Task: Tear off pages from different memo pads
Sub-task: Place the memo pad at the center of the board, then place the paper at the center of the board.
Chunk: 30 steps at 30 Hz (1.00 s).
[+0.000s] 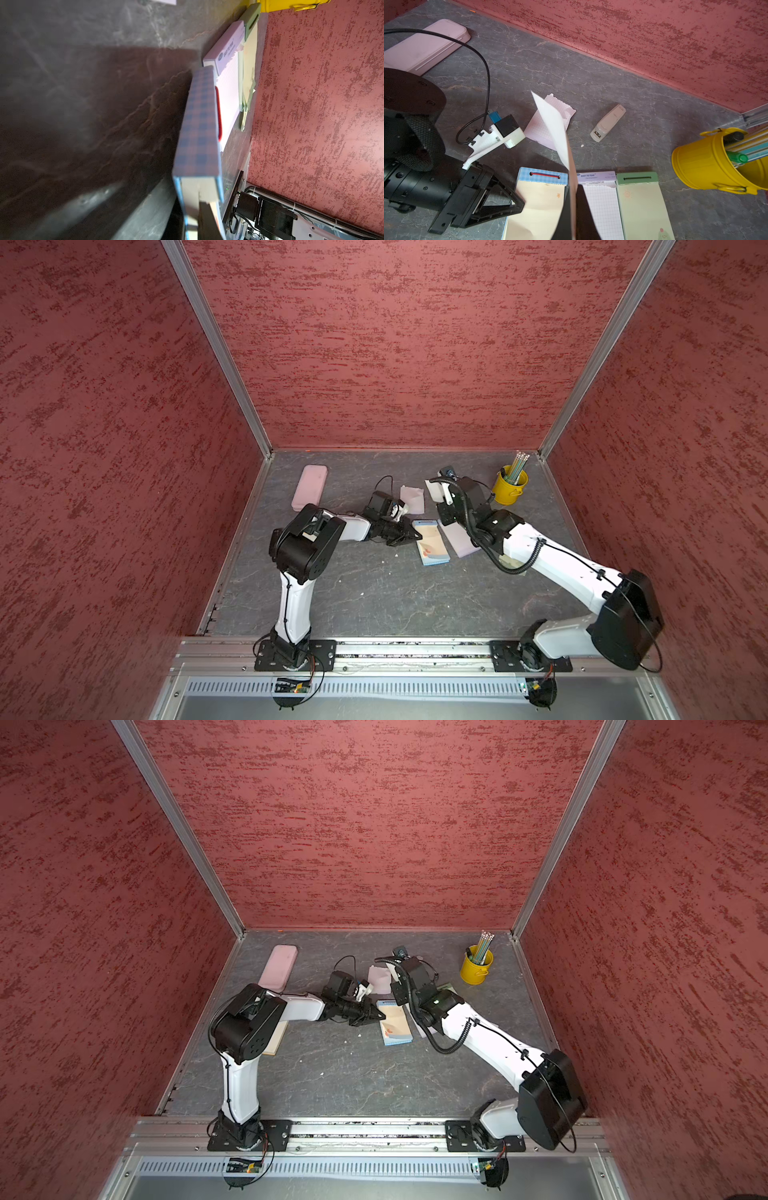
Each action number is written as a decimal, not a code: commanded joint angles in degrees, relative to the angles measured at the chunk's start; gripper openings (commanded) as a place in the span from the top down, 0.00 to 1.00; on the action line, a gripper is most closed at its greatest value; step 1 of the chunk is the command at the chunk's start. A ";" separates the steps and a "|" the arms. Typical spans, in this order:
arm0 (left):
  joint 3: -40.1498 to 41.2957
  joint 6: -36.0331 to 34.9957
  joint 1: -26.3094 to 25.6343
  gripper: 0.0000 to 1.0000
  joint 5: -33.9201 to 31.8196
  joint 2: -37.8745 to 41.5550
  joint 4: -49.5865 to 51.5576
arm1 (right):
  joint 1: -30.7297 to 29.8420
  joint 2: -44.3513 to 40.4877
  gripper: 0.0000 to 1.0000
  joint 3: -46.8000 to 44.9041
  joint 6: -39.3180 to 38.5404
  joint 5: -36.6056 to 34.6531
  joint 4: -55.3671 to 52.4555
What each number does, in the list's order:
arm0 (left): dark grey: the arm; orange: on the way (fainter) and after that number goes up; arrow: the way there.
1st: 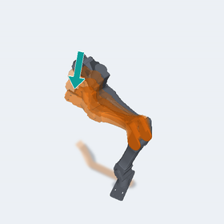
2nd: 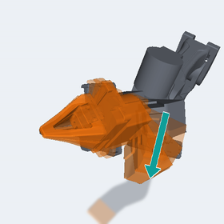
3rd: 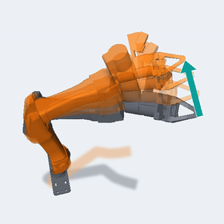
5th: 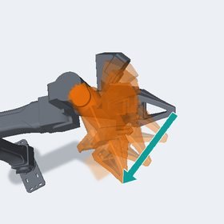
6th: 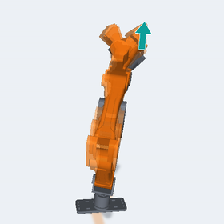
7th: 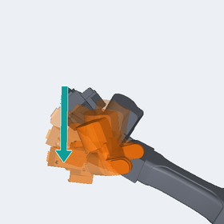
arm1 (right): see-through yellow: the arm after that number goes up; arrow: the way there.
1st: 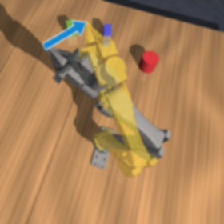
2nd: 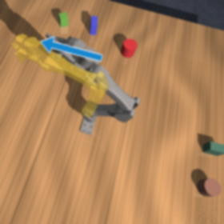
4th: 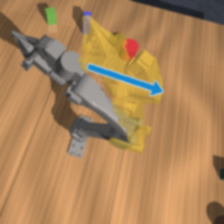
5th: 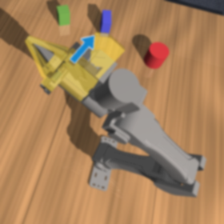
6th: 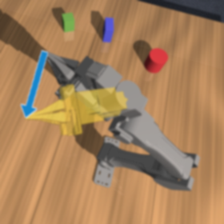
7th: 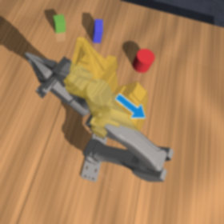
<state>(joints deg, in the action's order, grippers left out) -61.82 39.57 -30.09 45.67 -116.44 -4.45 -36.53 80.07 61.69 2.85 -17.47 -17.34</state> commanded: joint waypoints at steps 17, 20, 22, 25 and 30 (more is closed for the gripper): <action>10.41 -10.34 10.17 0.28 -16.03 24.96 23.78 | -2.13 16.64 1.00 11.87 5.56 5.83 3.03; 12.60 -12.21 13.52 0.19 -24.82 32.90 29.08 | -2.75 22.41 1.00 17.18 5.51 4.50 4.02; 13.66 -13.59 15.34 0.07 -30.66 37.75 31.19 | -3.26 26.86 1.00 21.31 5.41 2.76 4.40; 14.49 -16.08 17.48 0.01 -37.85 42.96 32.95 | -3.54 34.01 1.00 28.10 4.76 -0.76 3.93; 14.85 -15.68 24.18 0.01 -37.03 48.35 35.32 | -4.50 44.04 1.00 37.60 1.50 -7.55 3.13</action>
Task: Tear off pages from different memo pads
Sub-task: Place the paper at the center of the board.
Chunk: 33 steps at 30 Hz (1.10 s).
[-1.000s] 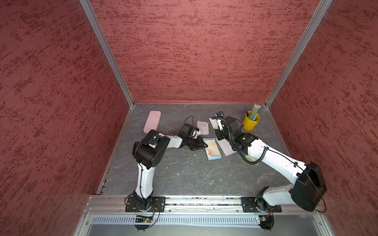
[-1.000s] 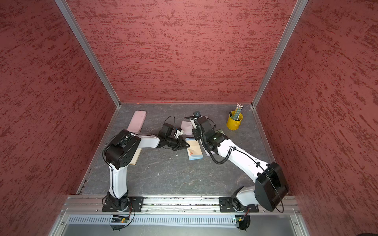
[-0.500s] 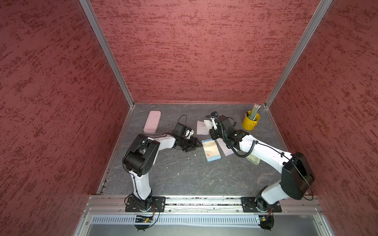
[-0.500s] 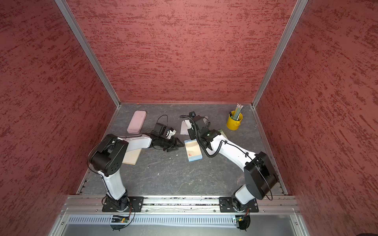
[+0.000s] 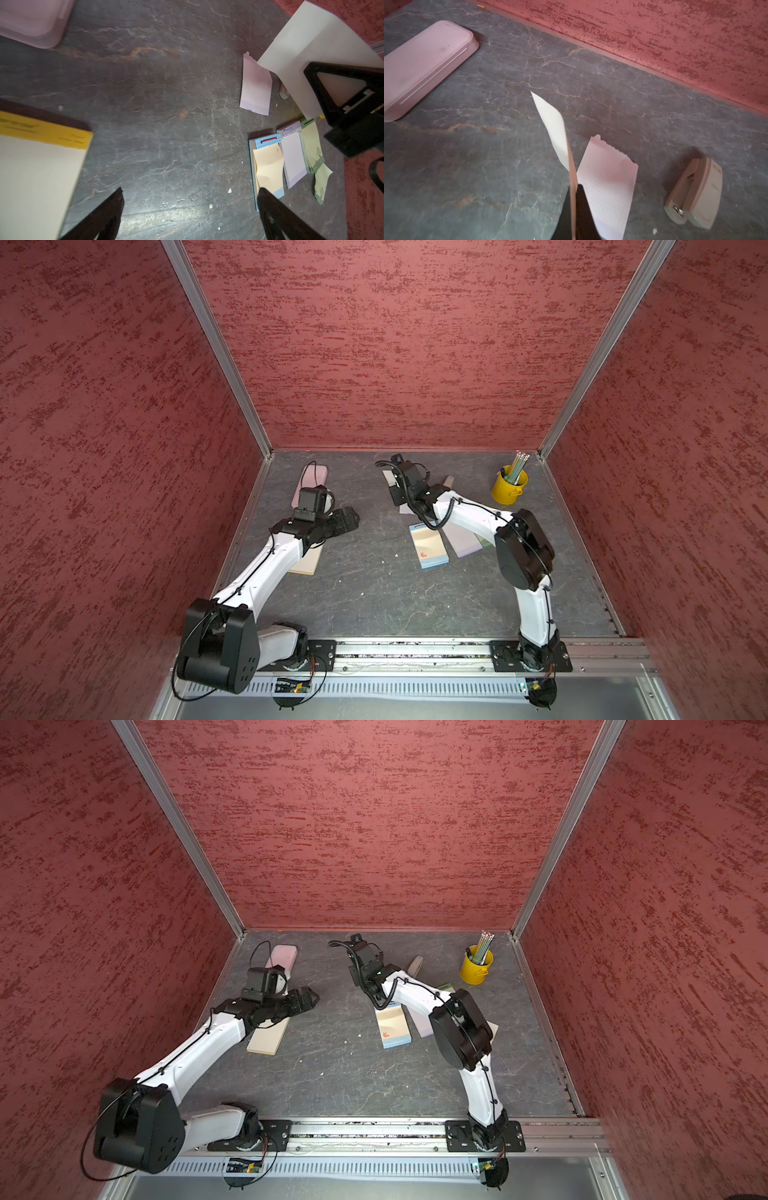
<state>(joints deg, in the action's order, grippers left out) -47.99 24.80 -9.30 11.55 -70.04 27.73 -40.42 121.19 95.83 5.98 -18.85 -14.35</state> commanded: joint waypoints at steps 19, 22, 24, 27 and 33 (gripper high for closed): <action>5.67 0.07 12.10 0.06 -4.54 5.33 2.73 | -6.05 22.82 0.77 22.41 -0.72 10.34 -9.47; 6.74 0.83 14.96 0.07 -2.57 5.62 1.44 | -5.90 23.66 0.62 24.51 -0.63 13.87 -11.18; 7.41 1.58 17.14 0.08 -0.50 5.29 0.50 | -5.66 23.71 0.52 25.53 -0.15 15.87 -12.27; 8.23 2.40 19.34 0.10 0.15 4.84 -0.37 | -5.19 22.10 0.41 25.42 0.31 19.12 -12.53; 9.79 3.09 19.74 0.10 -4.96 3.65 -1.39 | -5.02 15.43 0.33 21.52 2.60 21.40 -10.75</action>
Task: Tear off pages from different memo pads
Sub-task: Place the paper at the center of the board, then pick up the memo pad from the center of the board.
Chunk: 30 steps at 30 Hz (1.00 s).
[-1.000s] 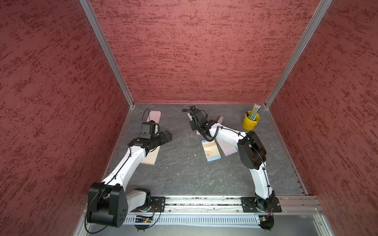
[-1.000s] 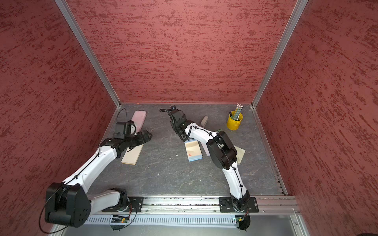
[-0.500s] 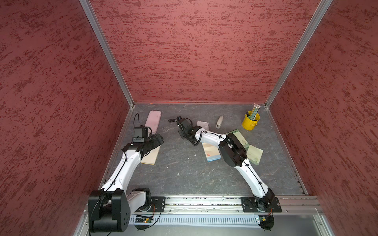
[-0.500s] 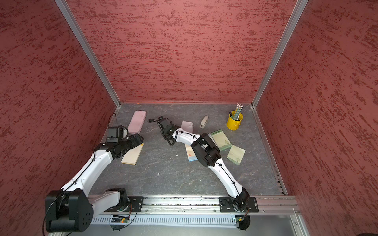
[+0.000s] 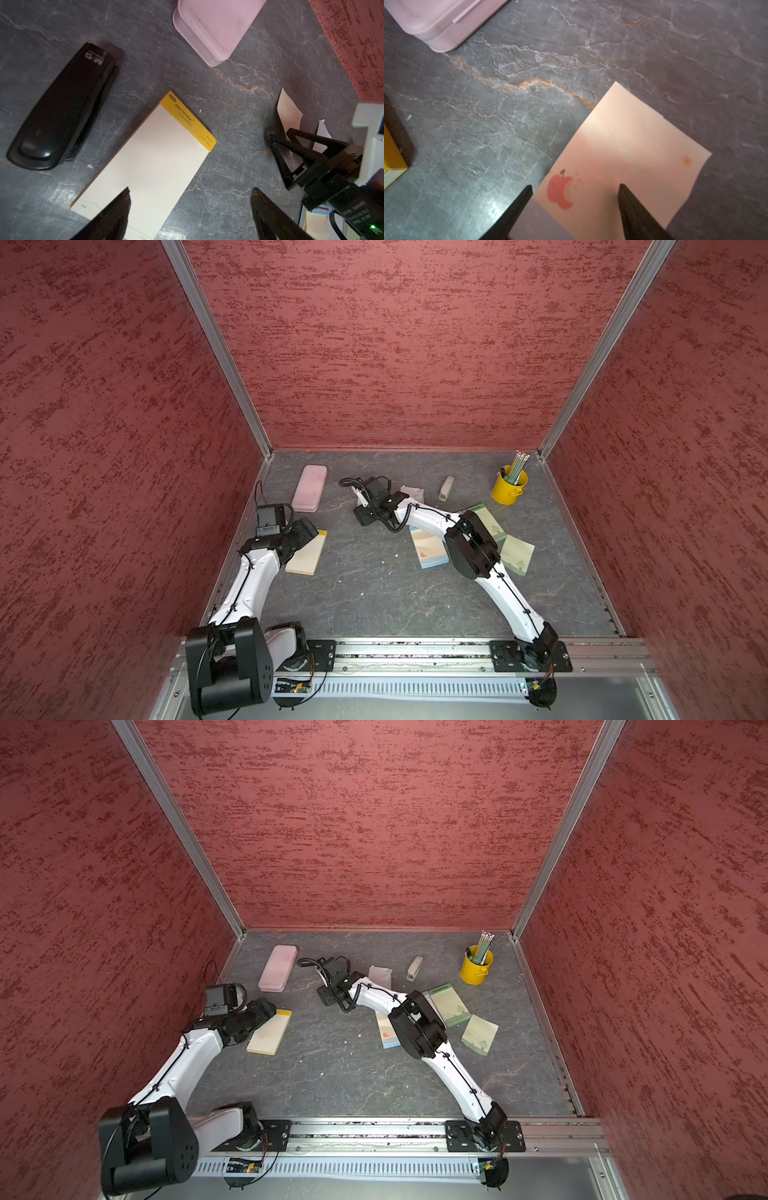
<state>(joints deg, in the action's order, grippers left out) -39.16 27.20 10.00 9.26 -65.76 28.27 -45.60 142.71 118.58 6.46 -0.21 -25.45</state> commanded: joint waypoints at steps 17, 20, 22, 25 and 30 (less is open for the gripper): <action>-1.72 0.87 0.32 0.21 0.44 -17.61 -9.35 | -3.68 -25.59 0.46 -35.97 39.97 10.75 30.05; -1.55 1.19 -1.79 0.24 1.14 -18.64 -9.29 | -3.74 -25.84 0.48 -38.23 41.85 12.06 32.26; -1.21 1.82 -3.87 0.24 1.15 -18.99 -9.28 | -3.70 -25.48 0.48 -38.79 42.20 12.91 32.38; 0.88 5.49 -7.97 0.24 2.87 -19.15 -10.69 | -3.68 -24.39 0.49 -39.13 43.84 14.36 32.53; 6.73 14.88 -16.51 0.25 6.13 -16.34 -14.41 | -3.64 -26.26 0.51 -44.71 48.64 14.47 34.88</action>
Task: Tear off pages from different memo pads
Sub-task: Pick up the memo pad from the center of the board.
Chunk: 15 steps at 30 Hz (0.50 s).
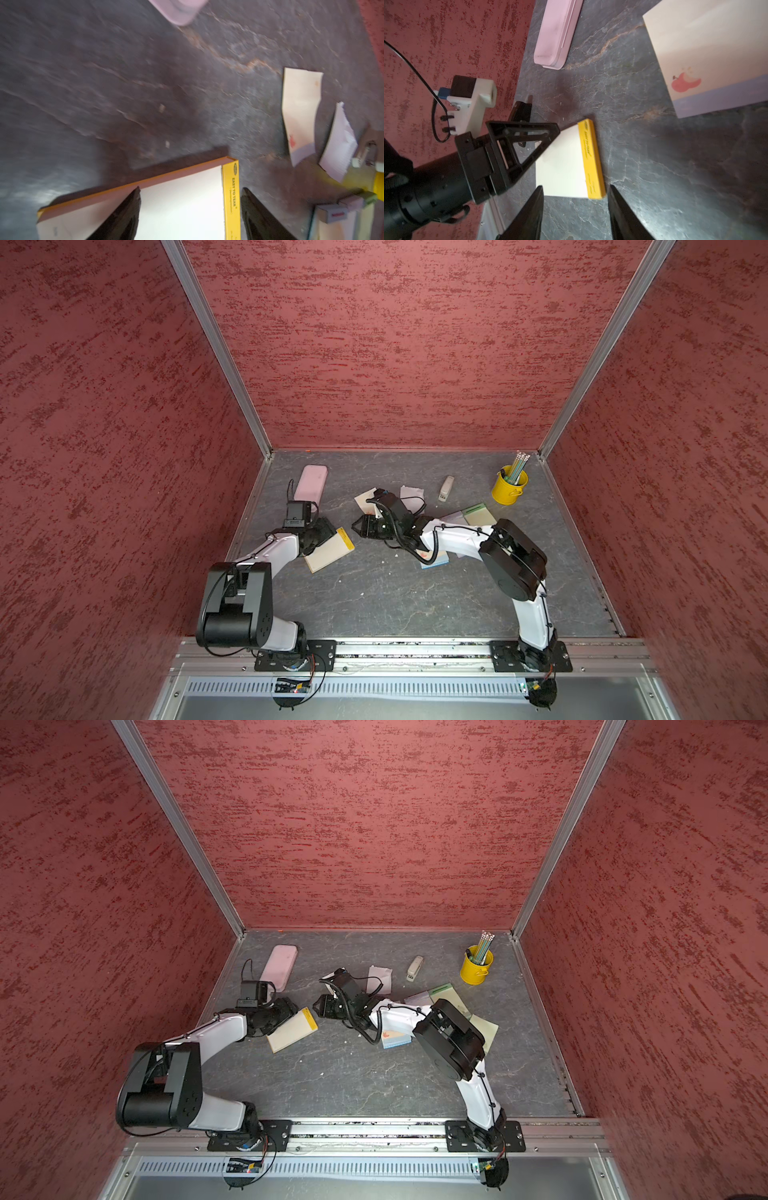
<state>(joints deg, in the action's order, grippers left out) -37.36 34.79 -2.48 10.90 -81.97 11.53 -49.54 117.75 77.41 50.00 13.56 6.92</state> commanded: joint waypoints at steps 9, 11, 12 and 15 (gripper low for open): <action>0.56 0.72 -4.75 0.25 2.89 7.98 10.43 | -0.51 -13.41 0.50 -16.30 7.10 3.32 -3.20; -1.83 -1.98 -4.46 0.25 2.47 6.58 10.04 | -1.54 -14.84 0.50 -18.04 7.23 4.45 -4.69; -2.99 -3.11 -4.48 0.25 1.99 5.27 10.12 | -2.16 -15.39 0.50 -19.16 7.89 5.31 -4.51; -4.61 -5.23 -4.07 0.25 1.02 1.33 8.68 | -3.70 -15.39 0.50 -20.61 9.04 7.46 -3.86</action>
<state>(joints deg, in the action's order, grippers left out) -40.56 33.89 -7.03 13.43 -77.76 19.86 -51.48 102.35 58.22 56.51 18.09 4.03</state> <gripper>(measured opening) 0.747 0.500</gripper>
